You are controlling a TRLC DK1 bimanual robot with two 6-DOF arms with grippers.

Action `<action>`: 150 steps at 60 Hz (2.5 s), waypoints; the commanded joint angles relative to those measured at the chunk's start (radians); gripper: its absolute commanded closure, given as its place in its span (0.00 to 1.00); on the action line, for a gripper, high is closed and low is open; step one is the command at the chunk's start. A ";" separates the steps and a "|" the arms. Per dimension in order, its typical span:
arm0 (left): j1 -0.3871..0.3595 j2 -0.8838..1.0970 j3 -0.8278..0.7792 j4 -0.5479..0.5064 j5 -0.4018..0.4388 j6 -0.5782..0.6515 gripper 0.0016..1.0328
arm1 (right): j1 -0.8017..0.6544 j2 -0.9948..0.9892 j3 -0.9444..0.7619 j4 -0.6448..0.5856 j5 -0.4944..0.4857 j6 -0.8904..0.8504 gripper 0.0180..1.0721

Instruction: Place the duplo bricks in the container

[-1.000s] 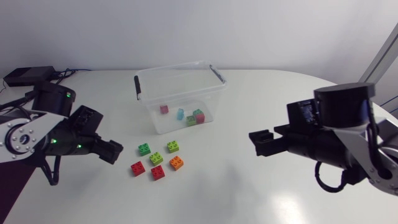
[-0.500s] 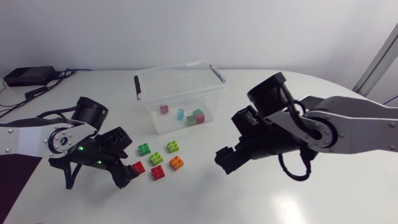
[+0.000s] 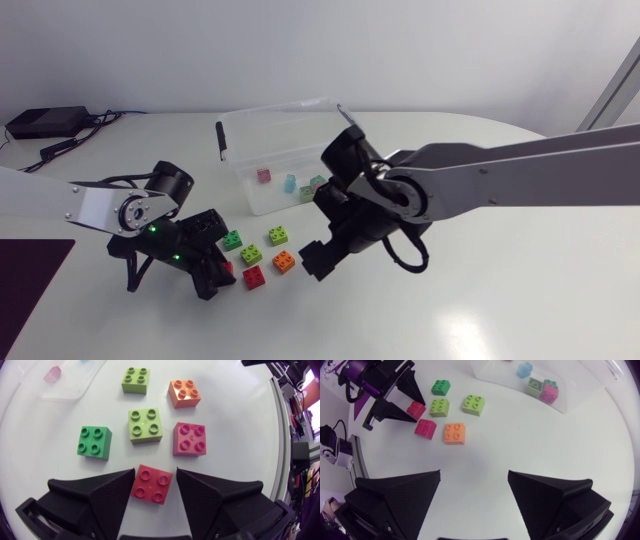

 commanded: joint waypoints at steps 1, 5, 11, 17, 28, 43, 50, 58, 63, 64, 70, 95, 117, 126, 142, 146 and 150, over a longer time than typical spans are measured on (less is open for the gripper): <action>0.005 0.027 0.007 -0.048 0.020 0.057 0.62 | 0.034 0.049 0.028 -0.016 0.007 -0.012 0.08; 0.022 0.003 0.023 -0.100 0.020 0.076 0.66 | 0.045 0.074 0.047 -0.016 0.007 -0.012 0.08; 0.047 -0.047 0.050 -0.157 0.020 0.088 0.66 | 0.057 0.117 0.082 -0.021 0.010 -0.013 0.08; 0.067 -0.108 0.088 -0.210 0.030 0.088 0.66 | 0.071 0.172 0.134 -0.044 0.019 -0.012 0.11; 0.117 -0.208 0.214 -0.301 0.083 0.067 0.66 | 0.082 0.267 0.255 -0.147 0.021 -0.010 0.14; 0.188 -0.221 0.414 -0.378 0.176 0.027 0.66 | 0.093 0.387 0.392 -0.225 0.034 -0.007 0.14; 0.208 -0.209 0.477 -0.373 0.221 -0.007 0.66 | 0.100 0.428 0.443 -0.249 0.037 -0.007 0.17; 0.206 -0.175 0.504 -0.302 0.241 -0.061 0.66 | 0.100 0.456 0.482 -0.262 0.041 0.008 0.22; 0.203 -0.168 0.513 -0.229 0.245 -0.119 0.66 | 0.100 0.472 0.510 -0.282 0.044 0.008 0.24; 0.202 -0.166 0.513 -0.216 0.245 -0.127 0.66 | 0.102 0.475 0.513 -0.285 0.044 0.008 0.26; 0.185 -0.132 0.516 -0.154 0.245 -0.160 0.66 | 0.106 0.500 0.542 -0.305 0.044 0.010 0.38; 0.126 -0.027 0.530 0.055 0.225 -0.298 0.65 | 0.088 0.402 0.450 -0.239 0.031 0.030 0.76; 0.054 0.024 0.486 0.198 0.167 -0.374 0.42 | 0.036 0.193 0.410 -0.179 0.080 0.061 0.78; 0.039 0.024 0.457 0.230 0.155 -0.375 0.16 | 0.027 0.152 0.444 -0.160 0.116 0.062 0.78; 0.073 -0.125 0.426 0.244 0.149 -0.430 0.06 | -0.004 0.135 0.558 -0.160 0.140 0.067 0.78; 0.090 -0.188 0.414 0.204 0.149 -0.430 0.06 | -0.009 0.144 0.584 -0.160 0.143 0.068 0.78; 0.096 -0.237 0.392 0.149 0.150 -0.407 0.06 | -0.013 0.153 0.602 -0.162 0.143 0.071 0.78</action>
